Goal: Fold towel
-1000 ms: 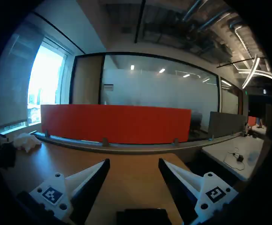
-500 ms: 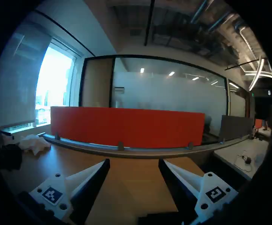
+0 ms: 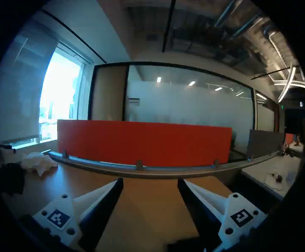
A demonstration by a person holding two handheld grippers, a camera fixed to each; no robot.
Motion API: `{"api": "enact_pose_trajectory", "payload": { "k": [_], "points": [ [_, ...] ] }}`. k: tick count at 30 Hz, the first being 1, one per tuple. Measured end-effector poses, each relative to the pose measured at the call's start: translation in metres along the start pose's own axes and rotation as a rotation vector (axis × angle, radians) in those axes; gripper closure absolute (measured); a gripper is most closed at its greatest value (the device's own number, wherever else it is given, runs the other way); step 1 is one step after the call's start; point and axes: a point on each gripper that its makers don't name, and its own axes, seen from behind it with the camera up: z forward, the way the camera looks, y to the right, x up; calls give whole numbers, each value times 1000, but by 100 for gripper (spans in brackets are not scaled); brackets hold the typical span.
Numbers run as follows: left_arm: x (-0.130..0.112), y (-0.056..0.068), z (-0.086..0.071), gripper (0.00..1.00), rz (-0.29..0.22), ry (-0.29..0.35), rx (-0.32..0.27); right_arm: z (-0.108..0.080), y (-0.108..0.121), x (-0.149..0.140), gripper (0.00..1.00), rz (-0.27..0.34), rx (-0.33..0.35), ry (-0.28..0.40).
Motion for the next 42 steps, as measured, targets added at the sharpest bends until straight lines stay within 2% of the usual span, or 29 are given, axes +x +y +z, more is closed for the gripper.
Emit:
{"api": "enact_pose_trajectory", "payload": {
  "k": [10,18,24,30,36,42],
  "points": [
    [-9,4,4,6,20,42,-22,-5,-7,-2,0,-3,-13,7],
    [-44,7,7,6,49,31,-24,-11,-1,-22,0,1,-54,-3],
    [-68,10,9,6,75,43,-27,-15,-5,-31,0,12,-48,6],
    [-80,12,11,6,57,78,-24,-16,-8,-39,0,35,-42,1],
    [-93,7,13,6,60,96,-6,-15,-11,-39,0,23,-45,12],
    [-103,7,14,6,60,110,-1,-14,-15,-45,0,12,-36,6]
  ]
}}
